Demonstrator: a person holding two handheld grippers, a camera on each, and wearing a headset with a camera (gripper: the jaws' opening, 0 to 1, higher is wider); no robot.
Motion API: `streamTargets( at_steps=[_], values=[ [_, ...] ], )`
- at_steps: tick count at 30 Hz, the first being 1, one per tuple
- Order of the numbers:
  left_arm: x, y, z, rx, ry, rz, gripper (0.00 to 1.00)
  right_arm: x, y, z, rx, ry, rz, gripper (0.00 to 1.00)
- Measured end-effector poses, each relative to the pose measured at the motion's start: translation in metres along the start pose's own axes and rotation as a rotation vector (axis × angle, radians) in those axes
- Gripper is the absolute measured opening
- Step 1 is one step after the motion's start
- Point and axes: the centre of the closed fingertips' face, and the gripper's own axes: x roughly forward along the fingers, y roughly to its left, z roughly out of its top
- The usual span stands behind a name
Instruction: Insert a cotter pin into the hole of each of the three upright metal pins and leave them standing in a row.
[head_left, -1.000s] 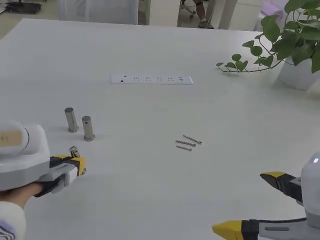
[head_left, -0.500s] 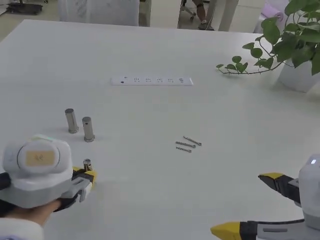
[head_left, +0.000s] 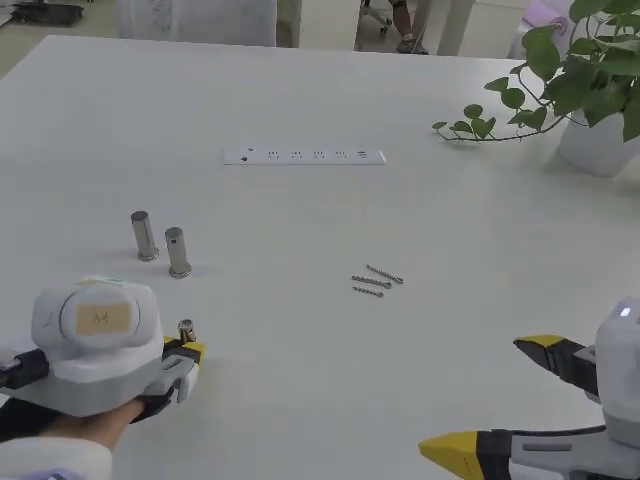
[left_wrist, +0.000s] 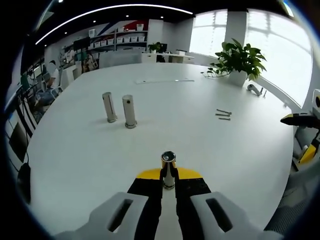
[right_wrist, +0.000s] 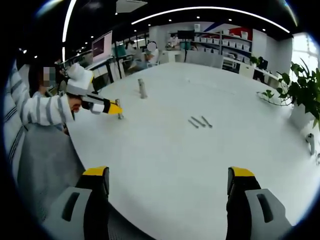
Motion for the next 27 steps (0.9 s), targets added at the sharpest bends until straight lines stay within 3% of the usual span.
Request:
streamTargets(
  at_steps=[8, 11, 15, 27],
  values=[
    [0.0, -0.004, -0.003, -0.015, 0.002, 0.035, 0.07, -0.001, 0.002, 0.0, 0.006, -0.009, 0.001, 0.99],
    [0.0, -0.007, -0.004, 0.022, 0.003, 0.043, 0.07, 0.0, 0.003, 0.0, 0.007, -0.01, 0.004, 0.99],
    [0.0, -0.008, -0.004, 0.014, 0.002, 0.033, 0.07, 0.001, 0.003, 0.002, 0.006, -0.019, 0.008, 0.99],
    [-0.003, -0.012, -0.008, 0.083, 0.008, 0.028, 0.07, -0.001, 0.001, 0.0, 0.01, -0.024, 0.001, 0.99]
  ],
)
